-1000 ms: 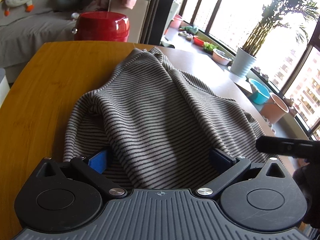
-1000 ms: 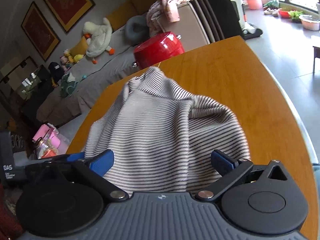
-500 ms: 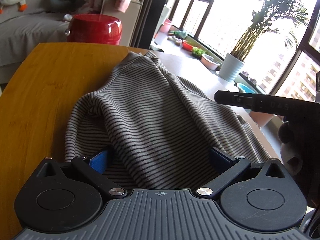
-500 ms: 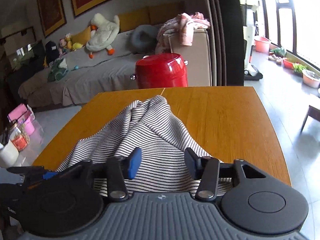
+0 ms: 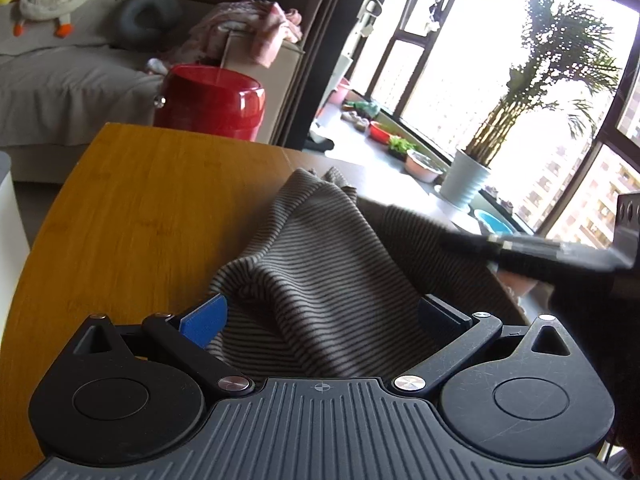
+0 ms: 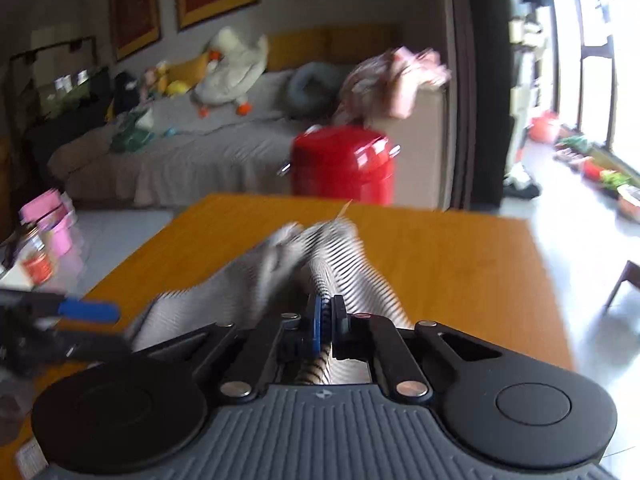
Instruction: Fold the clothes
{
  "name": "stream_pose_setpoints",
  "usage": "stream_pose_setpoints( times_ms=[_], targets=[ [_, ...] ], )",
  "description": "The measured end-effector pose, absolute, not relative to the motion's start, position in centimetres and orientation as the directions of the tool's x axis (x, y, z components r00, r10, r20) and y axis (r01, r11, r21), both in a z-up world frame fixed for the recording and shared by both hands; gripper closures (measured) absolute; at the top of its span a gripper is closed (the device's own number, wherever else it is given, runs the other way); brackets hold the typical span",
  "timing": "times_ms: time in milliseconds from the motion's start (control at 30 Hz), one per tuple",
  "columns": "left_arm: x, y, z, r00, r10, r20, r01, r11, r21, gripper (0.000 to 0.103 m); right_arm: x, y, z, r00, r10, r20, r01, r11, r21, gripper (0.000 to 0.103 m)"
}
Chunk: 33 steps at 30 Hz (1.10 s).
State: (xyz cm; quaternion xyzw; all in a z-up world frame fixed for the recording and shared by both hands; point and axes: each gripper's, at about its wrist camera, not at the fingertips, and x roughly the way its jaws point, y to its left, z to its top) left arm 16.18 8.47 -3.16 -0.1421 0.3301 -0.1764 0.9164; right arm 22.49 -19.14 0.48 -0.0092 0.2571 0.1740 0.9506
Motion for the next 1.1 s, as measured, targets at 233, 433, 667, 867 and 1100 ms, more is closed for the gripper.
stream_pose_setpoints(
  times_ms=[233, 433, 667, 867, 1100],
  targets=[
    [17.3, 8.2, -5.3, 0.612, -0.57, -0.549, 0.233, 0.793, -0.563, 0.0, 23.7, -25.1, -0.9, 0.882, 0.053, -0.468, -0.033, 0.998, 0.051, 0.099],
    [18.7, 8.3, -6.1, 0.57, -0.605, -0.556, 0.185, 0.754, -0.63, 0.0, 24.9, -26.7, -4.1, 0.865, 0.004, -0.501, 0.03, 0.998, 0.059, 0.098],
    [19.7, 8.2, -6.3, 0.624, -0.632, -0.459, 0.187, 0.691, -0.698, 0.0, 23.0, -28.0, -0.5, 0.884, 0.232, -0.405, -0.121, 0.952, 0.281, 0.088],
    [20.4, 8.5, -5.5, 0.691, -0.616, -0.378, 0.204, 0.668, -0.716, 0.0, 21.9, -24.5, -4.7, 0.762, 0.5, -0.411, -0.33, 0.847, 0.418, 0.063],
    [21.7, 9.5, -3.1, 0.783, -0.502, -0.367, 0.174, 0.744, -0.645, 0.04, 22.5, -24.4, -5.5, 0.746, 0.482, -0.459, -0.281, 0.854, 0.438, 0.06]
  ],
)
